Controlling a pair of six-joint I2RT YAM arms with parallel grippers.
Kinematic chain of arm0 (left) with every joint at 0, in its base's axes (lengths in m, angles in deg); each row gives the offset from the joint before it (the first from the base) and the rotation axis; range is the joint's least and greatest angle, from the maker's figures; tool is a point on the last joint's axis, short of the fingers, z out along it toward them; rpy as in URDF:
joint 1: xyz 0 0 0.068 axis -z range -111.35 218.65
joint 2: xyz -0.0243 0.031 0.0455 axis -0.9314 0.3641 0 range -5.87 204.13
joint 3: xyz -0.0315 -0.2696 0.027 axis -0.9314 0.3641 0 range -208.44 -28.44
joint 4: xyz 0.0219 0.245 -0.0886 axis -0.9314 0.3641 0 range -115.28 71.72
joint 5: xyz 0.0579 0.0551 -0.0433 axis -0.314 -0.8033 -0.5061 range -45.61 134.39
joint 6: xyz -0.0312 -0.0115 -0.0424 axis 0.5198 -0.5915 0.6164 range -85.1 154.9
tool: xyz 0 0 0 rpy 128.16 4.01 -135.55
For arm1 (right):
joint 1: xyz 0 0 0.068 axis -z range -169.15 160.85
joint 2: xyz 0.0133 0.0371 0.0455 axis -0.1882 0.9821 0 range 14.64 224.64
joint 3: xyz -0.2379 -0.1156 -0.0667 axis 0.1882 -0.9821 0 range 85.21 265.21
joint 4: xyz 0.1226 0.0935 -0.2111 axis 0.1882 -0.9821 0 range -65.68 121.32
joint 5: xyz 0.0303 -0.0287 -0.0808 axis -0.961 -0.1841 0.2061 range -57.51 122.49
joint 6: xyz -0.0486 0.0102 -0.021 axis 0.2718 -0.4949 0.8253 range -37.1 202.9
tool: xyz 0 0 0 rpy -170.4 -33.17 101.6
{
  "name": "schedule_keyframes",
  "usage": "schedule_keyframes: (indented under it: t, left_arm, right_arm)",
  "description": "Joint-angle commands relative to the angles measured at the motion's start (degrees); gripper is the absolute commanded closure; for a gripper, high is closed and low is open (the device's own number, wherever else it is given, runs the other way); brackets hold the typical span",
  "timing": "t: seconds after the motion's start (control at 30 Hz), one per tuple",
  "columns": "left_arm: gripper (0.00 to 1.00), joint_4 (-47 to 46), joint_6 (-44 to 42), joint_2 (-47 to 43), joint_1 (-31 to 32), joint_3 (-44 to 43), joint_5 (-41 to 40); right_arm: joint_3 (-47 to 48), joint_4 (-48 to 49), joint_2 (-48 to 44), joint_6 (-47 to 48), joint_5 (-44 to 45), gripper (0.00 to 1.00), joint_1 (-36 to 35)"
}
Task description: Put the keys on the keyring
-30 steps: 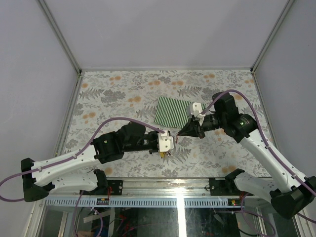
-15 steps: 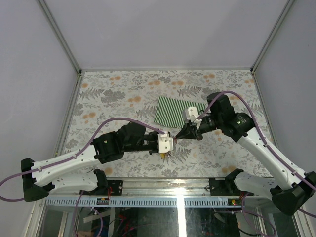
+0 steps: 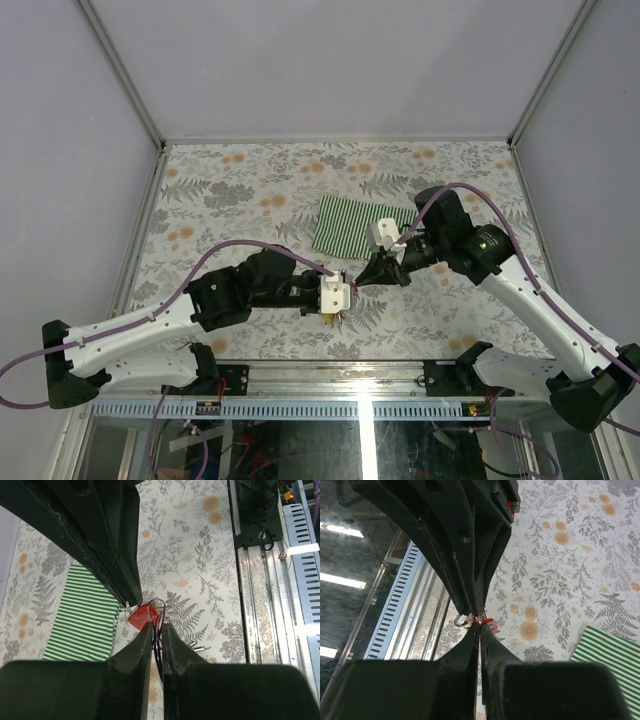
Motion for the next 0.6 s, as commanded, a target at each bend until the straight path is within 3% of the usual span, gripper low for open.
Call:
schedule_keyframes:
  t: [0.0,0.57]
  left_arm:
    - [1.00,-0.5,-1.4,-0.6,-0.4,-2.3,2.1]
    - [1.00,0.4,-1.4,0.4,-0.3,-3.1,3.4]
  right_arm:
    - [2.5,-2.5,-1.4,1.2,-2.1,1.00,-1.0]
    - [3.1,-5.0,0.7,2.4,-1.1,1.00,-4.4]
